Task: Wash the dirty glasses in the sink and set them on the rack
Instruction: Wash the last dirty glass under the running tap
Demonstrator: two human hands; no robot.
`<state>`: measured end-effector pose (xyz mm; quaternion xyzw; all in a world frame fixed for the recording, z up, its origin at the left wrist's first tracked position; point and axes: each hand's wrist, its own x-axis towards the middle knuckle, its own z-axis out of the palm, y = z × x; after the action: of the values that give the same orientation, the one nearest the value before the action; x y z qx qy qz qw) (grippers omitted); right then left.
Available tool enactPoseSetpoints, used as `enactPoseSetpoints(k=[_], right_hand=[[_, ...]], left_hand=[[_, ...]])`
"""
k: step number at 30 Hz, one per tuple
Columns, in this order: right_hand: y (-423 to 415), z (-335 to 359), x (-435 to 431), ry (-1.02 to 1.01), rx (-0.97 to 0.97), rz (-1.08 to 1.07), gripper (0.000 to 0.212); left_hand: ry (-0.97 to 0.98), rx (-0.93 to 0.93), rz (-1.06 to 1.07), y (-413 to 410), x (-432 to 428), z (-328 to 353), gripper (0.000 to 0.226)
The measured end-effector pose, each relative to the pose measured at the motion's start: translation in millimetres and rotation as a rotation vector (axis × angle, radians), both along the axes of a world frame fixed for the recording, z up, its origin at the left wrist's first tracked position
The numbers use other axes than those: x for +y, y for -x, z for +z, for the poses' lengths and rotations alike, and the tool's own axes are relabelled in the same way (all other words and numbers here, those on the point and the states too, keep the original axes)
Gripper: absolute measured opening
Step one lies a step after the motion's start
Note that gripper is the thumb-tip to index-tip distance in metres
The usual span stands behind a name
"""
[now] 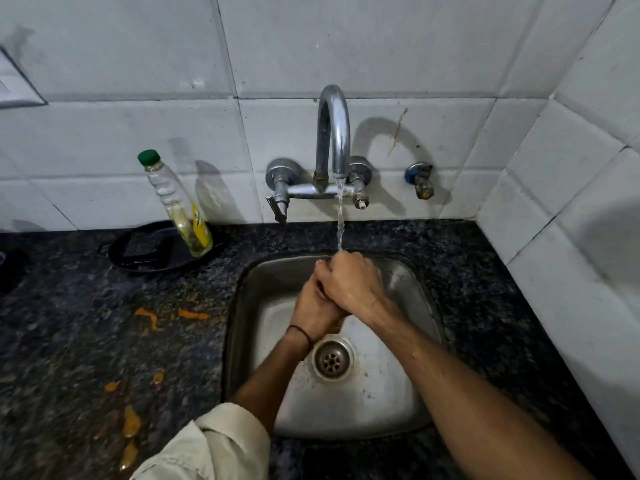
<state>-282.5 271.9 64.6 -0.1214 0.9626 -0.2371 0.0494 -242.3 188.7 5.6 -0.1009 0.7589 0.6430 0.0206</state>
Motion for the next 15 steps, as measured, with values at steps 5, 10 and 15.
enactPoseSetpoints(k=[5, 10, 15], right_hand=[[0, 10, 13, 0.159, -0.256, 0.314, 0.041], [-9, -7, -13, 0.154, -0.082, -0.121, 0.047], [-3, 1, 3, 0.066, -0.041, 0.092, 0.048]], left_hand=[[-0.367, -0.098, -0.364, -1, -34, 5, 0.045], [0.373, 0.087, 0.159, 1, 4, 7, 0.023], [-0.163, -0.056, -0.160, -1, -18, 3, 0.041]])
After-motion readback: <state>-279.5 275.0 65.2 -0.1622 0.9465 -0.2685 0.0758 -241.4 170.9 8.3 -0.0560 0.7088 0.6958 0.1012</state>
